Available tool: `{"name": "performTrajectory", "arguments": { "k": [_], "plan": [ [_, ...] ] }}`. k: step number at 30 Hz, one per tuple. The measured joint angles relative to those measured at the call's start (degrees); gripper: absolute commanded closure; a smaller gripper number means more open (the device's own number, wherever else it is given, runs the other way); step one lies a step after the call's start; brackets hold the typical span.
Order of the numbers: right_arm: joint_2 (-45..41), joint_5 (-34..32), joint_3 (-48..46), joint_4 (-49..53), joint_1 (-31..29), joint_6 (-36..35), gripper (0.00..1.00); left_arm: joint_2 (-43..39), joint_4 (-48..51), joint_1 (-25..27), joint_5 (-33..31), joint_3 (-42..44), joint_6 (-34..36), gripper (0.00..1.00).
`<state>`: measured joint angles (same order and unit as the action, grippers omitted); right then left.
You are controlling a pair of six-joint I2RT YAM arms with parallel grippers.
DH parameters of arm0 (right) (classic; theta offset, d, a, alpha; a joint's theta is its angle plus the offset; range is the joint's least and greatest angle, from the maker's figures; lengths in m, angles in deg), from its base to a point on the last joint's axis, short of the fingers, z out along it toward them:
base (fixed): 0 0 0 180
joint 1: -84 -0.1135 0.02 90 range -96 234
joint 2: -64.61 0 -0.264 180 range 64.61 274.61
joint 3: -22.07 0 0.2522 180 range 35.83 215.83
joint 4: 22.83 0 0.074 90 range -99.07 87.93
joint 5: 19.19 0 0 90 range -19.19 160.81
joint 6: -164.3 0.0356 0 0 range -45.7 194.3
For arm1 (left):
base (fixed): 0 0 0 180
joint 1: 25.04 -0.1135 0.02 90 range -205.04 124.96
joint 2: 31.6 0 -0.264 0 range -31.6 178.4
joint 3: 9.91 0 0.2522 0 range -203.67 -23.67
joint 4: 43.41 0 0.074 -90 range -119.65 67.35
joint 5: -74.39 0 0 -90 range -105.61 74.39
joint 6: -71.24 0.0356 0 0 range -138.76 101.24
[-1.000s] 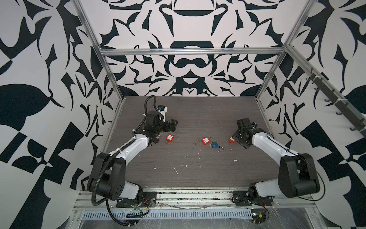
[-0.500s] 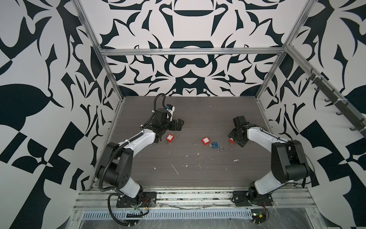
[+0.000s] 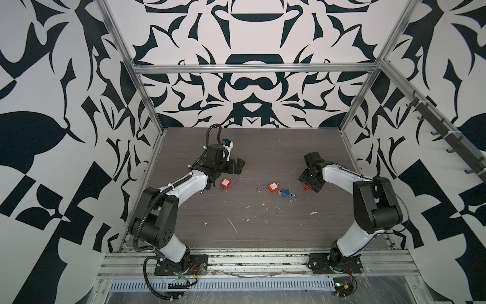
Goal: Lock with the key
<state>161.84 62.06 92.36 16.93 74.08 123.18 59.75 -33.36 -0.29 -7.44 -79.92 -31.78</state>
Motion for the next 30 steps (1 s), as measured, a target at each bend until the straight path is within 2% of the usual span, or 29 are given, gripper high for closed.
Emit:
{"name": "performTrajectory", "arguments": {
  "k": [8,18,30],
  "plan": [
    [3.9,-0.2,2.8,0.8,0.0,-1.6,0.41,0.2,1.4,0.0,-0.3,-0.3,1.0,0.00],
    [5.5,-3.1,4.8,2.8,-0.1,-4.7,0.53,0.2,2.7,0.0,-0.5,-0.7,1.5,0.01],
    [5.5,-6.7,6.8,6.0,-4.0,-14.5,0.60,0.2,2.7,0.3,-0.8,-1.3,1.5,0.00]
  ]
}}
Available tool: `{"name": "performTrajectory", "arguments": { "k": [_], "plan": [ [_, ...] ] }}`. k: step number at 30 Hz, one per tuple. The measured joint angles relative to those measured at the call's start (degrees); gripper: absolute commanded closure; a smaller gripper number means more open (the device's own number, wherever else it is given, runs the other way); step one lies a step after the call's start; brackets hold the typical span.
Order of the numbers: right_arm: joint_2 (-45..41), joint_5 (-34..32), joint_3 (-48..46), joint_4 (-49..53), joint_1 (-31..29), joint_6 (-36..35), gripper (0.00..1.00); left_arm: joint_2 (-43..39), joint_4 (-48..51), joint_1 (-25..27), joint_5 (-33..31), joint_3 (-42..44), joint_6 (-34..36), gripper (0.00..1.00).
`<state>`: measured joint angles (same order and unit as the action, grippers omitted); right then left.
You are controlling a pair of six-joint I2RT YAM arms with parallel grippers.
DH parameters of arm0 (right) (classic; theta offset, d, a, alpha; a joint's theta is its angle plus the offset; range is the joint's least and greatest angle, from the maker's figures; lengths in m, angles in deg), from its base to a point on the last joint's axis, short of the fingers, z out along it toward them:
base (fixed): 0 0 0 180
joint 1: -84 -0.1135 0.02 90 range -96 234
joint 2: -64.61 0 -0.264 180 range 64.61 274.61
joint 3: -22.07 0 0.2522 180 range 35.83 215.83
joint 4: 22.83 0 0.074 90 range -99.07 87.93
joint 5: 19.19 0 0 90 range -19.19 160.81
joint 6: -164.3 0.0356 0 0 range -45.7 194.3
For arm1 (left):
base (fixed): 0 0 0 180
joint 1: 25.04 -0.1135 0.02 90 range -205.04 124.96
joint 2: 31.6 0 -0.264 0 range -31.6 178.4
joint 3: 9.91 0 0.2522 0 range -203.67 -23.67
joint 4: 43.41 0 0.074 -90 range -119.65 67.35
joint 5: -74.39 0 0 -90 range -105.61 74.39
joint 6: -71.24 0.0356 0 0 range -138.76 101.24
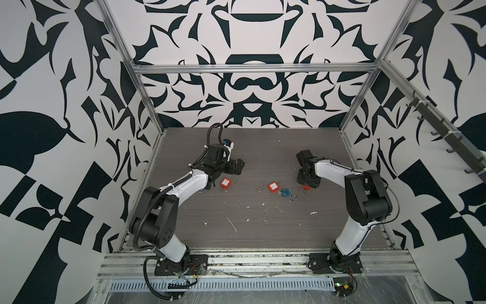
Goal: Lock with the key
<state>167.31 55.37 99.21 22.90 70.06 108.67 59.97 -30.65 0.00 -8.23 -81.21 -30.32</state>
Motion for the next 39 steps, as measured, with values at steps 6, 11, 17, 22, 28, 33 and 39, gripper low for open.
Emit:
{"name": "performTrajectory", "arguments": {
  "k": [6,11,17,22,28,33,39],
  "plan": [
    [-1.2,1.2,0.1,-0.1,-0.5,-4.8,0.64,-0.5,0.0,0.0,-0.1,0.0,0.1,0.01],
    [-7.3,5.8,-0.2,-2.2,-1.8,-14.6,0.70,-2.2,0.5,0.0,0.8,0.0,3.6,0.00],
    [-17.6,18.8,-2.1,-6.2,-6.1,-34.1,0.73,-3.3,2.6,0.0,6.6,-2.1,11.7,0.05],
    [-25.0,30.3,-5.4,-6.6,-8.2,-51.3,0.76,-3.4,-1.8,0.0,17.2,-2.3,17.1,0.23],
    [-28.5,41.1,-6.2,-4.6,-9.4,-66.7,0.79,-3.6,-7.3,0.1,32.4,-0.1,25.1,0.47],
    [-28.2,44.3,-5.6,-0.7,-12.1,-73.4,0.79,-3.6,-7.2,0.9,40.1,0.0,30.8,0.51],
    [-28.0,45.9,-5.6,0.1,-14.0,-75.8,0.80,-3.5,-1.1,2.7,44.4,-1.1,41.6,0.49]
  ]
}}
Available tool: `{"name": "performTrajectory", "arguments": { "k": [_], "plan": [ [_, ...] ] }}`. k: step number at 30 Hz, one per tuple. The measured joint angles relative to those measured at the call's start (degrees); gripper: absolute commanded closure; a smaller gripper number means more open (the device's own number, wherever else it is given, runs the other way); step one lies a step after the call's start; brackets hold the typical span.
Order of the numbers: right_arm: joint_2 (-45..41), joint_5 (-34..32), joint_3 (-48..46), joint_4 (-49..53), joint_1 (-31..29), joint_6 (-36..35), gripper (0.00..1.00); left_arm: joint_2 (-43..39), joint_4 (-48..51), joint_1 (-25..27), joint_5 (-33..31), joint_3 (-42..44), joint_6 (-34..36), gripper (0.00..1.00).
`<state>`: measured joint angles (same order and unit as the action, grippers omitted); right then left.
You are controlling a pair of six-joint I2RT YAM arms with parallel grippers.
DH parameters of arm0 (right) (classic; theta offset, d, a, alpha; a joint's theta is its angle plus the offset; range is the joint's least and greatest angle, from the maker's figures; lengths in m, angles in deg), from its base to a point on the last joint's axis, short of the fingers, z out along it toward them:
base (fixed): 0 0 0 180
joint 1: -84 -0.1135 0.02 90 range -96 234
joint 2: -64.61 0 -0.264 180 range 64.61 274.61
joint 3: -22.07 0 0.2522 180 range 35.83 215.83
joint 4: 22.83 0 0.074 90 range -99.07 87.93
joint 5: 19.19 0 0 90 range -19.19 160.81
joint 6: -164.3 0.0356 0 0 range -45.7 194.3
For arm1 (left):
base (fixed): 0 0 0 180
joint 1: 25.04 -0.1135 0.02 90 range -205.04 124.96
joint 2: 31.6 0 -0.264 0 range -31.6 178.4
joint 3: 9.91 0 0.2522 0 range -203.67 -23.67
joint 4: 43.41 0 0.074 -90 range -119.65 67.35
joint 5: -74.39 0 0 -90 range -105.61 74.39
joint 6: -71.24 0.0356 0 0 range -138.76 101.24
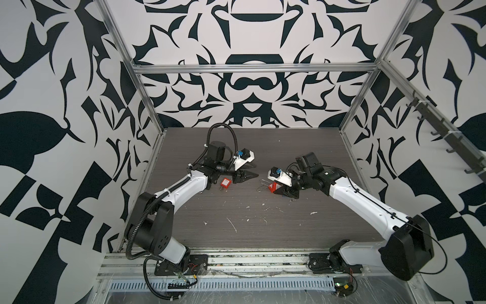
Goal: Lock with the key
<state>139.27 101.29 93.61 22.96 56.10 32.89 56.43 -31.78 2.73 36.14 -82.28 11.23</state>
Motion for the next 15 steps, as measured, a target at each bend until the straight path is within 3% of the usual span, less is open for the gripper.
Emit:
{"name": "performTrajectory", "arguments": {
  "k": [9,15],
  "plan": [
    [0.1,0.3,0.0,-0.1,-1.0,-1.0,0.82,0.1,7.4,1.7,2.1,-0.7,9.9,0.48],
    [0.1,0.4,0.0,-0.1,-1.7,-1.3,0.83,0.6,8.6,2.5,2.0,-0.7,12.2,0.57]
  ]
}}
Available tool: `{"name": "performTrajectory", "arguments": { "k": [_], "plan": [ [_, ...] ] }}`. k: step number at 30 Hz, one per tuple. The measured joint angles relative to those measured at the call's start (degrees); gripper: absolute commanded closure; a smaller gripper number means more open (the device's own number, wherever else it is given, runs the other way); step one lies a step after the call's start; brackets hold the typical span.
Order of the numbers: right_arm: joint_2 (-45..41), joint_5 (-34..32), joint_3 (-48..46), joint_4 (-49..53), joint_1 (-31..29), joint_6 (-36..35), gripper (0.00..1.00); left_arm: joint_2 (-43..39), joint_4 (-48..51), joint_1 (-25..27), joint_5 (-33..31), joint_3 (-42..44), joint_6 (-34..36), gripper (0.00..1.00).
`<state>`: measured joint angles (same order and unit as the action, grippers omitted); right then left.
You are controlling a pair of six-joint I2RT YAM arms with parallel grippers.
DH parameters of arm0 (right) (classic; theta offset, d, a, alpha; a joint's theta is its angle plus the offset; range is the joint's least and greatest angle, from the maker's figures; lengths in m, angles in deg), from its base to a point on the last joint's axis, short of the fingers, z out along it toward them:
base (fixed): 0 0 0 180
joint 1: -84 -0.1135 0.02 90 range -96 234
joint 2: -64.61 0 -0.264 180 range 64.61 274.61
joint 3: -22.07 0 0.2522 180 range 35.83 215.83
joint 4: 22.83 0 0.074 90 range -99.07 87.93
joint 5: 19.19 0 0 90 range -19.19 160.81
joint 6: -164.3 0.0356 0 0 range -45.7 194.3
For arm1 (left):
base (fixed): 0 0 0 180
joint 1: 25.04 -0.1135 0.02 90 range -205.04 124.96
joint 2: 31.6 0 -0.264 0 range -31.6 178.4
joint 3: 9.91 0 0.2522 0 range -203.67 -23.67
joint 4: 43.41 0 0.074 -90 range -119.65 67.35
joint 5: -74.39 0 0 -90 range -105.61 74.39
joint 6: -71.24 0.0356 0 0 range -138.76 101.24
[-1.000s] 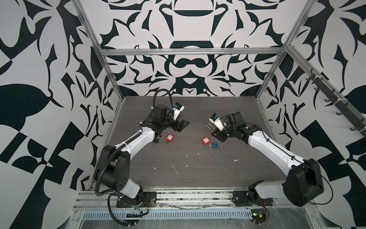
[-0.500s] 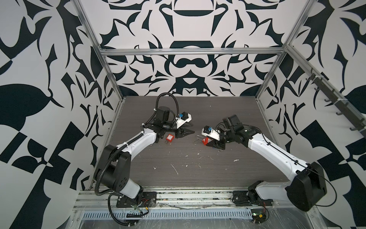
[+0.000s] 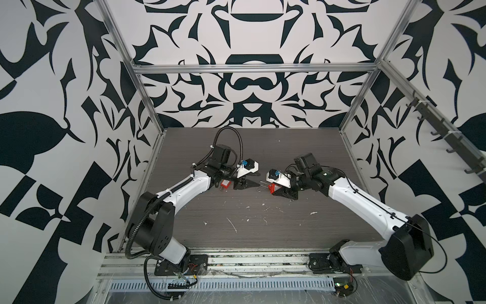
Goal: Lock with the key
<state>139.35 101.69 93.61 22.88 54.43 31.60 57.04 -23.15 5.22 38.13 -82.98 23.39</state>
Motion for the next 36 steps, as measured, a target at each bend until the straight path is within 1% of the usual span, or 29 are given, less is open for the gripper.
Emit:
{"name": "performTrajectory", "arguments": {
  "k": [1,8,12,17,18,20,22,23,25,26,27,28,29,36],
  "plan": [
    [0.0,0.0,0.0,0.0,-0.1,0.0,0.83,0.1,0.3,0.2,-0.2,0.0,0.3,0.60],
    [0.0,-0.1,0.0,-0.1,-0.3,-0.6,0.85,0.5,1.7,1.3,-2.1,0.0,2.1,0.71],
    [0.0,-0.3,0.0,-0.7,-0.5,-0.7,0.85,0.5,1.9,1.3,-2.3,0.0,2.6,0.79],
    [0.0,-0.5,0.0,-0.9,-0.7,-1.0,0.84,0.5,2.3,1.5,-2.3,0.0,2.8,0.97],
    [0.0,-0.5,0.0,-0.9,-0.8,-1.0,0.79,0.5,2.4,1.5,-2.2,0.0,2.5,1.00],
    [0.0,-0.6,0.0,-0.7,-0.9,-1.1,0.62,0.5,2.5,1.7,-2.3,0.0,2.4,1.00],
    [0.0,-0.7,0.0,-0.3,-1.0,-1.2,0.49,0.5,2.5,1.9,-2.3,0.0,2.0,1.00],
    [-0.1,-0.8,0.0,-0.2,-1.0,-1.2,0.45,0.5,2.5,2.0,-2.3,0.0,1.6,1.00],
    [-0.3,-1.0,0.0,-0.7,-1.0,-1.2,0.33,0.5,1.7,2.5,-2.1,0.2,-0.4,1.00],
    [-0.5,-1.2,0.0,-0.7,-1.1,-1.4,0.29,0.4,0.7,2.6,-2.2,0.7,-1.5,1.00],
    [-1.0,-1.3,0.0,-0.6,-1.1,-1.4,0.22,0.3,-0.7,2.9,-2.3,1.4,-3.3,1.00],
    [-1.5,-1.5,0.0,-0.5,-1.1,-1.5,0.19,0.2,-1.9,3.1,-2.5,2.2,-4.9,1.00],
    [-2.2,-1.7,0.0,-0.5,-1.1,-1.4,0.19,0.1,-2.8,3.4,-2.9,2.8,-6.4,1.00],
    [-8.2,-4.7,0.0,-1.6,-1.1,0.1,0.18,-2.9,-6.8,5.4,-6.8,5.6,-14.1,1.00]
  ]
}}
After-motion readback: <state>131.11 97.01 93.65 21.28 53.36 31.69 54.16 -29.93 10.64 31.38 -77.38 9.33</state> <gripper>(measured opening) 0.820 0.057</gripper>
